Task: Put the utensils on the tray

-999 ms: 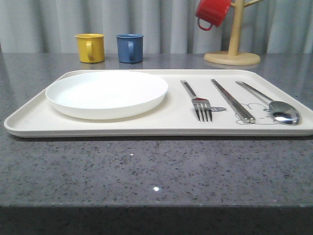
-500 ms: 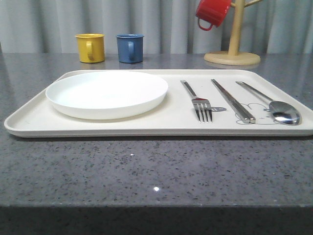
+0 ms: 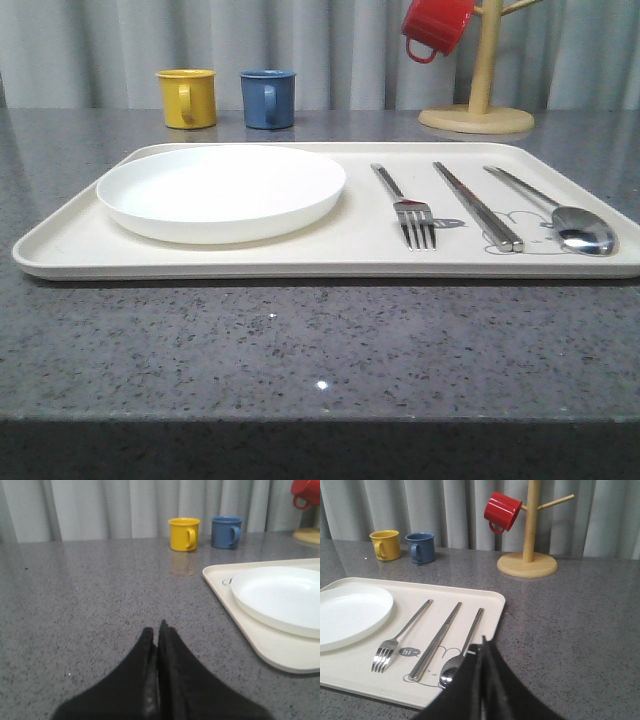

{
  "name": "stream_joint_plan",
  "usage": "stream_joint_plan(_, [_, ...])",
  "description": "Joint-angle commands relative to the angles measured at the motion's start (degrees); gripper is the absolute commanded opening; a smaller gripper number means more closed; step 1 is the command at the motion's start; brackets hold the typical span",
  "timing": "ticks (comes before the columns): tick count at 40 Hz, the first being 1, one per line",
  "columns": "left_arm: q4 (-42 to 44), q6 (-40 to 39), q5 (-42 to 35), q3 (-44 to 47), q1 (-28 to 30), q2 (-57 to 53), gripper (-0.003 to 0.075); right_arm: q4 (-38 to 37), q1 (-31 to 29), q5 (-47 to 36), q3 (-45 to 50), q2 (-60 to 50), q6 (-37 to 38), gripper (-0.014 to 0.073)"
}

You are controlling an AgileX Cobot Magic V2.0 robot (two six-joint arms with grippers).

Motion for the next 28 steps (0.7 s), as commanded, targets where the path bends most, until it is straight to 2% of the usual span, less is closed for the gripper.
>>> stream_joint_plan(1, [0.13,-1.04,-6.74,0.95,0.42,-1.18,-0.0018,-1.03,-0.28,-4.11,-1.4,0.54,-0.4,-0.0069])
stream_joint_plan(9, [1.12,-1.04,-13.92,7.23,0.42,-1.18,-0.0018,-1.03,-0.28,-4.18,-1.4,0.54,-0.4,-0.0069])
stream_joint_plan(11, [1.12,-1.04,-11.87,6.95,0.42,-1.18,-0.0018,-1.03,-0.28,-4.18,-1.4,0.54,-0.4,-0.0069])
stream_joint_plan(28, [1.12,-1.04,-12.1,6.95,0.42,-1.18,-0.0018,-1.03,-0.28,-4.13,-1.4,0.54,-0.4,-0.0069])
